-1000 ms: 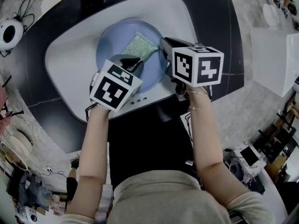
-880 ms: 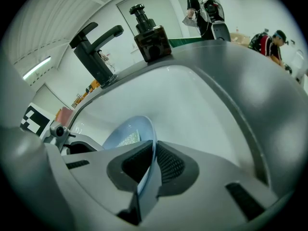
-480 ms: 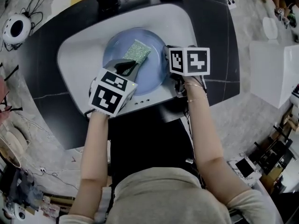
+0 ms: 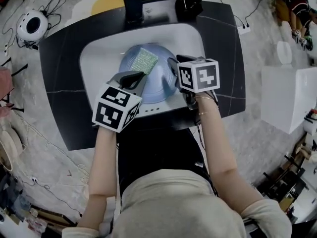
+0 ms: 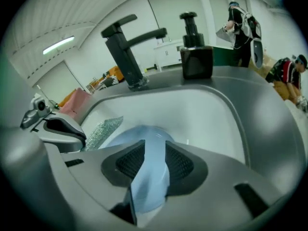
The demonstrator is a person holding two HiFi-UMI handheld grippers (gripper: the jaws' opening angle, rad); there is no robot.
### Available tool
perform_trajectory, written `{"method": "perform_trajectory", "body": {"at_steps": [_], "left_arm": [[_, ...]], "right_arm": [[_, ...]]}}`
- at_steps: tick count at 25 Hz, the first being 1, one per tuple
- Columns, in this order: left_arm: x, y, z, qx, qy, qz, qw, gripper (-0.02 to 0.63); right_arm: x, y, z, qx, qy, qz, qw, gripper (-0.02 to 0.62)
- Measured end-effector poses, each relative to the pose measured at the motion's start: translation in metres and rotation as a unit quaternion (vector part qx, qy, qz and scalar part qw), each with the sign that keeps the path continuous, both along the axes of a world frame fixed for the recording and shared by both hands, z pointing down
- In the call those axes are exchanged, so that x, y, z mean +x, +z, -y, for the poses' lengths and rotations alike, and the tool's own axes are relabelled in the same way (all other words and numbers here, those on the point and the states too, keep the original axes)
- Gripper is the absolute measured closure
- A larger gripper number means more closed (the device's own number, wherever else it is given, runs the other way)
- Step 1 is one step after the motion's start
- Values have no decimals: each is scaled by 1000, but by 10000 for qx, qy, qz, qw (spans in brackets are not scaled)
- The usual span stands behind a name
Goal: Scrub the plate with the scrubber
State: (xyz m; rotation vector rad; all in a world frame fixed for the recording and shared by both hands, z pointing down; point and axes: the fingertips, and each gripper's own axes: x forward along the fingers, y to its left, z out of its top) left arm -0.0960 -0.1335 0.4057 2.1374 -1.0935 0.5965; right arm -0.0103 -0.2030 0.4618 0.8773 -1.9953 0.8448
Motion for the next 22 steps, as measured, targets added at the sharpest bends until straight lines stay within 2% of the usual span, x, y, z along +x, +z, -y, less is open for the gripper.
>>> {"method": "perform_trajectory", "body": {"at_steps": [3,7,11,13,16,19,22], "left_arm": [[-12,-23,-1,216,-378,-140,9990,572],[-23,-55,-4,440,-789,-387,9952,572],[-25,-83,-8,701,-1006,-536,9910,572],[-27,-96,-11,805,-1153,-618,9881,572],[-35,-109,-16,900,-1549,-859,9801,572],[-42,-120,-23,1015,-1776,-965,9741,572],[-46,-132,-30,1130,-1876,-1083,9697,572]], "right_arm": [[-18,-32,-4,275,-235,412,9985,454],[-33,-77,-10,657,-440,940,9924,494],[-43,-106,-17,749,-725,1472,9836,500],[-44,-124,-20,961,-795,1658,9782,512],[-44,-152,-20,1444,-767,1808,9698,572],[-47,-176,-28,1568,-807,2140,9608,588],[-53,-203,-43,1583,-990,2678,9452,588]]}}
